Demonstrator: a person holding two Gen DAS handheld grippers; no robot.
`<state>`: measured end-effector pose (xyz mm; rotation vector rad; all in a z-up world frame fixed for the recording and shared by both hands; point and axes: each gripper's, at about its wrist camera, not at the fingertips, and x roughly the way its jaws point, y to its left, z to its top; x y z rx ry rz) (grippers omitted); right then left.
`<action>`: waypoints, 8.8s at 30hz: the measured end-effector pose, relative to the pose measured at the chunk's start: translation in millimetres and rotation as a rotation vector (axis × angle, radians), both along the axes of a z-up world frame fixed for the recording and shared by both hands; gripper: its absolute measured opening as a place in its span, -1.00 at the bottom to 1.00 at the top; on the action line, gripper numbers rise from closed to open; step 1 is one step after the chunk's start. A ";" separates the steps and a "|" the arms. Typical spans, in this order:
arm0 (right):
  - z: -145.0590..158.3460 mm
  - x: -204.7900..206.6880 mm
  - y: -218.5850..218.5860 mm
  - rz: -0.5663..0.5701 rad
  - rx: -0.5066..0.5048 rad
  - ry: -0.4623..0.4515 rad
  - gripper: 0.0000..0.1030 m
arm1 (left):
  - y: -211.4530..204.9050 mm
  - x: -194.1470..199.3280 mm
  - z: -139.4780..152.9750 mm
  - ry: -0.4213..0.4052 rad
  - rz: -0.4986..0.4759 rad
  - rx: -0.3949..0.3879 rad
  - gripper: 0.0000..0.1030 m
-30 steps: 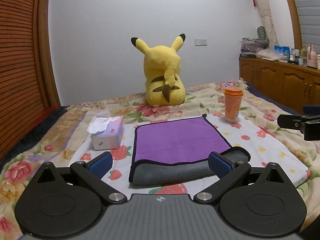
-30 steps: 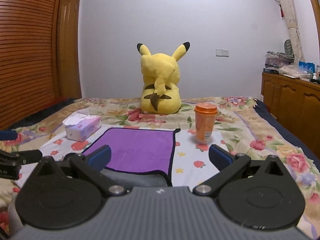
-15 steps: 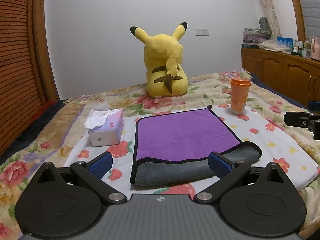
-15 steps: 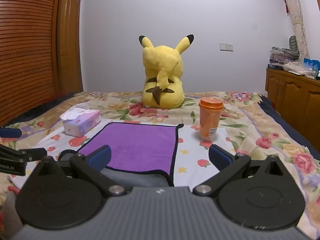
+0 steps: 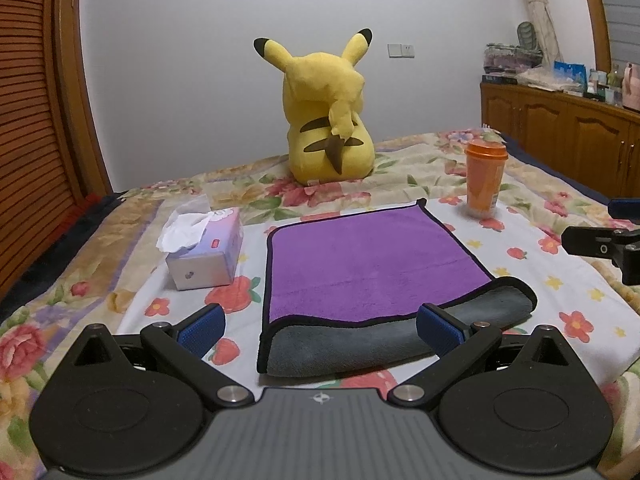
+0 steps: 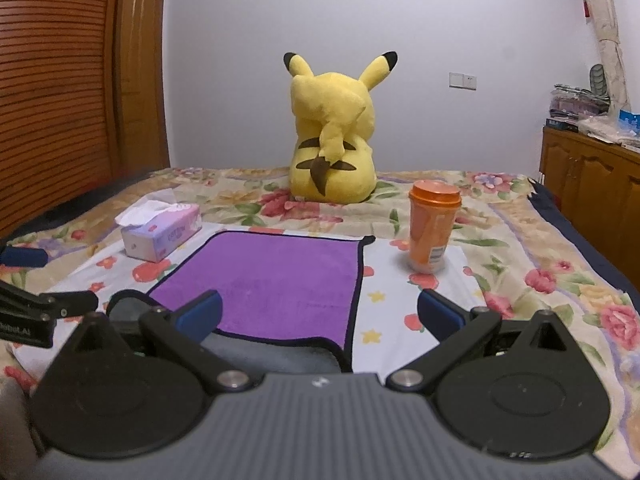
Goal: Fold towel
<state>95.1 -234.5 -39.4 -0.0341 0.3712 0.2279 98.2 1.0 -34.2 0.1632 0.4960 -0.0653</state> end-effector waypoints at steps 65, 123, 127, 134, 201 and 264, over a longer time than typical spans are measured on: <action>-64.3 115.6 0.5 0.116 0.042 0.489 0.51 | 53.0 111.1 -67.7 0.330 0.003 -0.078 0.20; -24.8 120.7 -11.9 0.208 0.056 0.321 -0.91 | 46.4 93.1 -11.2 0.114 -0.073 -0.164 -0.83; -21.2 121.9 -12.2 0.216 0.060 0.305 -0.91 | 46.0 93.4 -9.8 0.103 -0.072 -0.163 -0.83; -18.3 125.5 -11.3 0.229 0.052 0.278 -0.91 | 46.3 100.4 -10.8 0.096 -0.069 -0.159 -0.84; -15.9 170.1 -16.8 0.236 -0.016 0.156 -0.92 | 37.5 162.9 1.4 0.012 -0.099 -0.138 -0.84; -55.2 292.0 9.4 0.153 -0.117 0.095 -0.93 | 42.5 307.8 -46.7 0.011 -0.003 -0.049 -0.84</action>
